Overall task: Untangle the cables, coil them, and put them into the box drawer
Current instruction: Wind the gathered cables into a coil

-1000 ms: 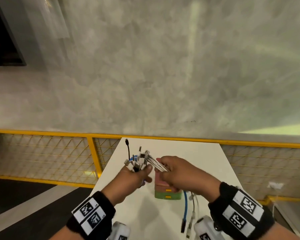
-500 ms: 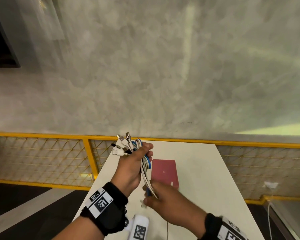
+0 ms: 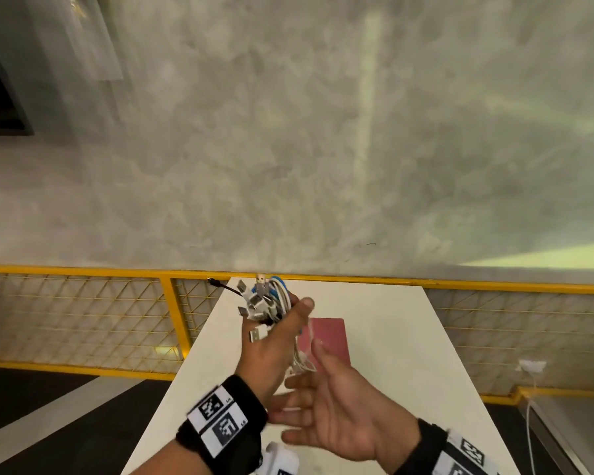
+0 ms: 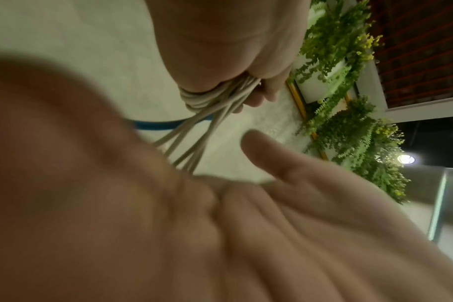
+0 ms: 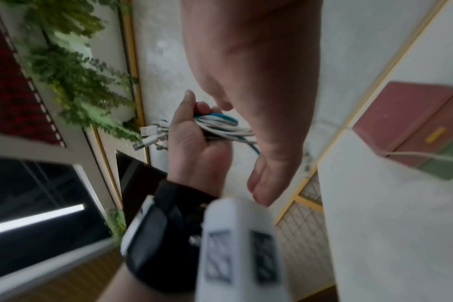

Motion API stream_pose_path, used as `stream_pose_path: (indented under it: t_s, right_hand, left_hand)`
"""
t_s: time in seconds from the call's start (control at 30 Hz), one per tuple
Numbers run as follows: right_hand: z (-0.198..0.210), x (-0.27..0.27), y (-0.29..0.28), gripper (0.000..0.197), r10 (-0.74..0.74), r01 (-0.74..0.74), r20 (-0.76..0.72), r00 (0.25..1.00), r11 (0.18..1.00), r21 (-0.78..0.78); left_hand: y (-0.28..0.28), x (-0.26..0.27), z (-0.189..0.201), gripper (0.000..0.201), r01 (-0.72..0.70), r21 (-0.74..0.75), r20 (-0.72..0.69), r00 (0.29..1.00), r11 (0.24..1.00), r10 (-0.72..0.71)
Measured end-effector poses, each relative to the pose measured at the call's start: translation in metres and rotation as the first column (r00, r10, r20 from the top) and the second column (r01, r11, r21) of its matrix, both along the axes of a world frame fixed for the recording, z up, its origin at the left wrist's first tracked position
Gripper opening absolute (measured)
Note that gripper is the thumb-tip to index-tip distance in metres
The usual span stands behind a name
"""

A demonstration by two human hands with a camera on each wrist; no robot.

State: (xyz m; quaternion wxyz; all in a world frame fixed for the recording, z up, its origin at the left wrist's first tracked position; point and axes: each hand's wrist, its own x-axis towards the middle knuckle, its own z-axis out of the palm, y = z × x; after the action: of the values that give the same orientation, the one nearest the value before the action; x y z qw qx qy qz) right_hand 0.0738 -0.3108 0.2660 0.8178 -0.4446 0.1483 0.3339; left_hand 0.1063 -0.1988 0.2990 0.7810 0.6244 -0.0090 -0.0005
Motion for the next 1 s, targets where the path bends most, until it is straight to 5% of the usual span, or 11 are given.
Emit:
stream_pose_path:
  t_s: [0.1,0.23,0.33,0.43,0.6,0.7,0.83,1.0]
  right_hand:
    - [0.011,0.010,0.005,0.055,-0.177,0.173,0.029,0.984,0.979,0.108]
    - [0.017,0.014,-0.004,0.013,-0.311,0.307,0.012,0.950,0.942,0.136]
    - [0.025,0.008,-0.011,0.012,-0.260,0.254,0.068,0.963,0.964,0.078]
    - [0.034,0.003,-0.016,0.028,-0.185,0.178,0.138,0.973,0.982,0.060]
    - [0.045,-0.006,-0.019,0.069,-0.072,0.070,0.289,0.955,0.997,0.016]
    - [0.043,-0.014,-0.021,0.084,0.002,0.026,0.458,0.889,0.998,-0.056]
    - [0.040,-0.017,-0.023,0.074,0.021,0.090,0.611,0.792,0.985,-0.150]
    - [0.036,-0.017,-0.024,0.064,-0.002,0.166,0.655,0.756,0.968,-0.188]
  left_hand:
    - [-0.013,-0.010,-0.010,0.022,0.031,-0.136,-0.145,0.988,0.990,-0.051]
    - [-0.016,-0.021,-0.019,0.028,0.157,-0.297,-0.064,0.981,0.942,-0.184]
    - [-0.006,-0.028,-0.016,0.030,0.410,-0.324,-0.015,0.899,0.853,-0.438]
    - [0.006,-0.023,-0.017,0.028,0.659,-0.412,0.041,0.703,0.629,-0.710]
    - [0.013,-0.014,-0.021,0.015,0.780,-0.485,0.092,0.496,0.396,-0.864]
    - [0.019,-0.006,-0.019,0.014,0.813,-0.370,0.037,0.496,0.449,-0.868]
    - [0.028,0.001,-0.009,0.024,0.846,-0.158,-0.106,0.499,0.510,-0.860]
    - [0.027,-0.006,0.014,0.018,0.763,0.134,-0.108,0.646,0.633,-0.756]
